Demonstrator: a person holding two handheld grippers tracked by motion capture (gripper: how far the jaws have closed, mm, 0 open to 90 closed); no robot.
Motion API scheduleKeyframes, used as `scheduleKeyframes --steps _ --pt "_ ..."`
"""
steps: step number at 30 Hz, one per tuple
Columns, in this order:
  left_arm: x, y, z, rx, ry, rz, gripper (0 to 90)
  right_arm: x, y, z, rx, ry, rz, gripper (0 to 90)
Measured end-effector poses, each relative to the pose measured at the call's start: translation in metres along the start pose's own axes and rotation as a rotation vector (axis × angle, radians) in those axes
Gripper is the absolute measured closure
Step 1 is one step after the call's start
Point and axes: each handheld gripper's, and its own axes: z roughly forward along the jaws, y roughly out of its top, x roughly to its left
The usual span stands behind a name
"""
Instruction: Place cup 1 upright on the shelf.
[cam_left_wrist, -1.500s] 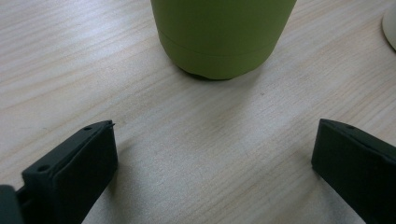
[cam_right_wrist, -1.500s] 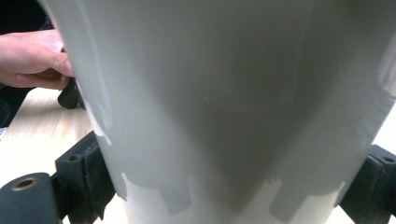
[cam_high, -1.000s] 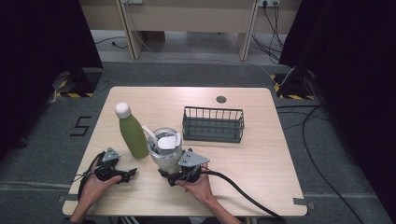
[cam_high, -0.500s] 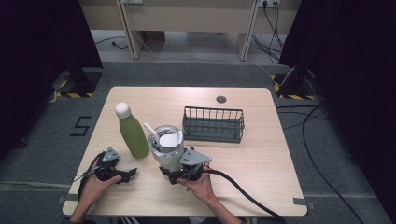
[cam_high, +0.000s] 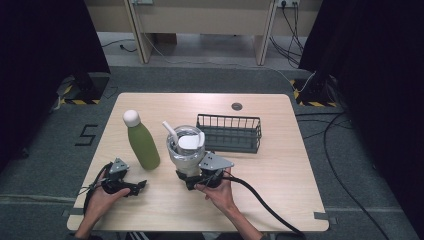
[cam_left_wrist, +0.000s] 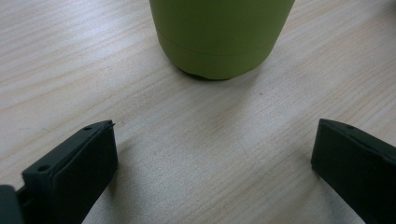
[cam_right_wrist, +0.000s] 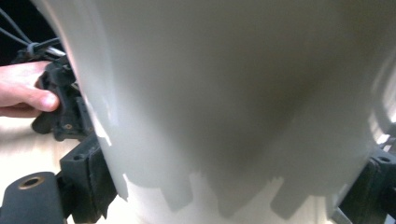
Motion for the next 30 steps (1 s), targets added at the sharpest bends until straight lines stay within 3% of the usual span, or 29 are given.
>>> scheduleKeyframes --steps 30 --pt "0.0 0.0 0.0 0.0 0.0 0.0 0.0 -0.034 0.032 -0.025 0.014 -0.107 0.017 11.0"
